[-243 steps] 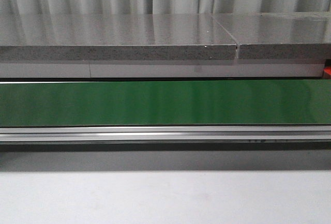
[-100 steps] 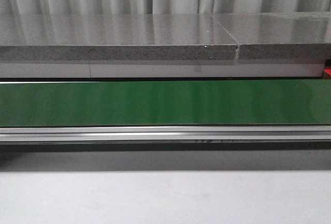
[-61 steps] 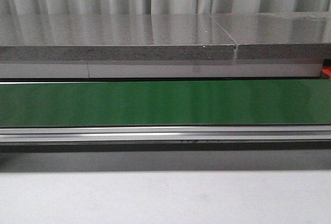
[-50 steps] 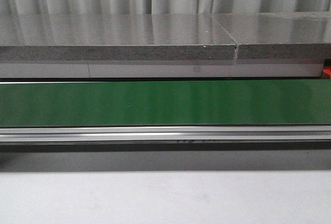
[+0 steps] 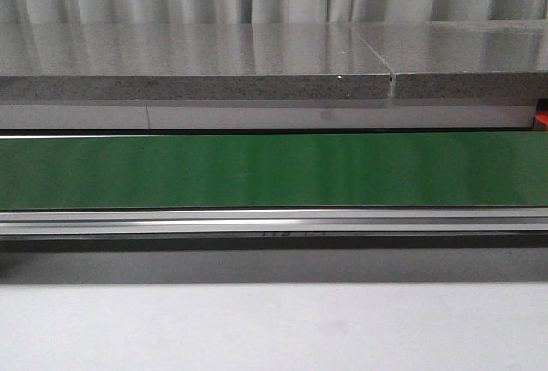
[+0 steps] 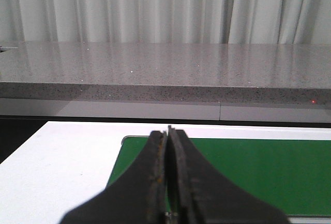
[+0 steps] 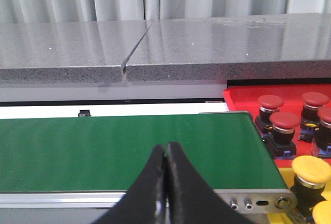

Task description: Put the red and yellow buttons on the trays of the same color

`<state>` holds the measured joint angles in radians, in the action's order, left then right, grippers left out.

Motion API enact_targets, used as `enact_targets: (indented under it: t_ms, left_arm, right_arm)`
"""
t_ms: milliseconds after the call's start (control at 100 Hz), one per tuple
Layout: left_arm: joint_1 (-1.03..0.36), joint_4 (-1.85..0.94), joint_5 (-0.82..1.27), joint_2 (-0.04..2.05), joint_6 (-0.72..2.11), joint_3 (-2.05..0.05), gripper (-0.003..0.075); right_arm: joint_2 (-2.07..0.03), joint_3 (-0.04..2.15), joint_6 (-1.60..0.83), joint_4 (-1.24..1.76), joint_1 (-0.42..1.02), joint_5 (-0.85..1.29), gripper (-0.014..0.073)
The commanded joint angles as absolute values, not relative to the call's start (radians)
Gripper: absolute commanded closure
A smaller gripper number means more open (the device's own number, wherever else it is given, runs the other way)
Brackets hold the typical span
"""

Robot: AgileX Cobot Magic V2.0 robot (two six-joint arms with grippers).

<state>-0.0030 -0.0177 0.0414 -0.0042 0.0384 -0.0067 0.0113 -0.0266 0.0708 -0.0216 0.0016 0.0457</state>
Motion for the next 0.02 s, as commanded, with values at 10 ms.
enact_targets:
  t_ms: [10]
  left_arm:
    - [-0.003,-0.018,-0.043,-0.044,0.027,0.047,0.0741]
  right_arm:
    - [0.019,-0.012,0.072,-0.028,-0.004,-0.035,0.0700]
